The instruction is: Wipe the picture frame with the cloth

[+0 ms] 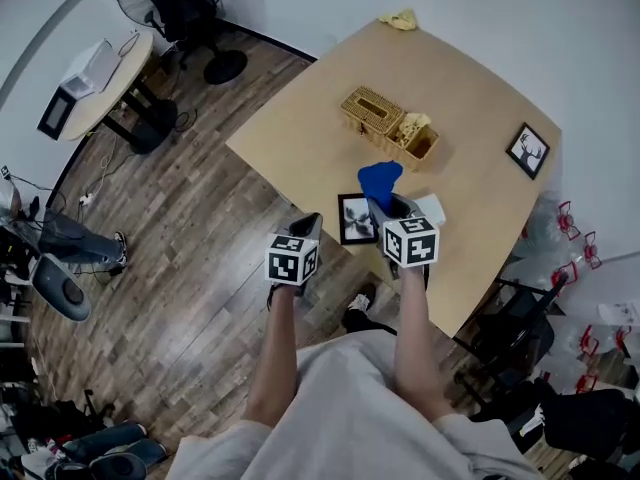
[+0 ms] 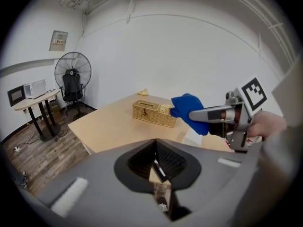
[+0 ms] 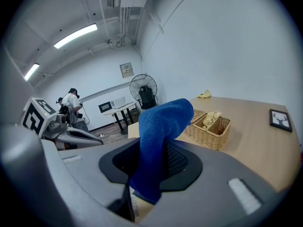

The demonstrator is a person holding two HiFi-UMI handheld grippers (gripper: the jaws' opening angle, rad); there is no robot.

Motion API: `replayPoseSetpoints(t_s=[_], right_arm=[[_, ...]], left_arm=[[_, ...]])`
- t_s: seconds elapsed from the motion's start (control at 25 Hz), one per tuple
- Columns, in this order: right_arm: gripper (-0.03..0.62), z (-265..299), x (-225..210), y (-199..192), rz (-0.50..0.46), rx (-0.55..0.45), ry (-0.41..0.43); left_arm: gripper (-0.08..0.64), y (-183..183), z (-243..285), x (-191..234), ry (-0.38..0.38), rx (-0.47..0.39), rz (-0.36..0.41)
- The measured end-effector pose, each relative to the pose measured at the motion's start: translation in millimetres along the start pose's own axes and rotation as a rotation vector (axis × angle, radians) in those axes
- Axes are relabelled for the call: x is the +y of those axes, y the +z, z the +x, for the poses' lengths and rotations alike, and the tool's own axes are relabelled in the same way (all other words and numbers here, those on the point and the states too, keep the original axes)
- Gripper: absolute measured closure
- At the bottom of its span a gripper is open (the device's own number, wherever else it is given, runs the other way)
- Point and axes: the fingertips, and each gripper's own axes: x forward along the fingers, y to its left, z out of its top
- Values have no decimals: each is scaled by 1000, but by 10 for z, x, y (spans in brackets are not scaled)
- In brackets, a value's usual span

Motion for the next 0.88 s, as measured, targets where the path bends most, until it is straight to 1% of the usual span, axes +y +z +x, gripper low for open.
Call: replayPoseSetpoints(t_s=[0.12, 0.28, 0.36, 0.48, 0.56, 0.72, 0.8, 0.88], right_arm=[[486, 223, -193, 2, 53, 8, -13], [486, 496, -378, -127, 85, 47, -30], [486, 592, -439, -210, 81, 75, -33], [486, 682, -505, -334, 73, 115, -32], [486, 708, -552, -408, 76, 135, -35], [486, 717, -611, -510, 91, 145, -46], [486, 727, -604, -565, 86, 152, -46], [486, 733, -639, -638, 71, 165, -64]], left_arm=[[508, 64, 240, 37, -22, 27, 32], [508, 94, 502, 107, -42, 58, 73], [508, 89, 605, 130, -53, 66, 71], [508, 36, 720, 142, -73, 74, 48], [508, -36, 786, 117, -86, 96, 49], [508, -204, 911, 42, -120, 165, 117], [508, -309, 966, 44, -135, 208, 159], [508, -422, 1032, 35, -152, 252, 195]])
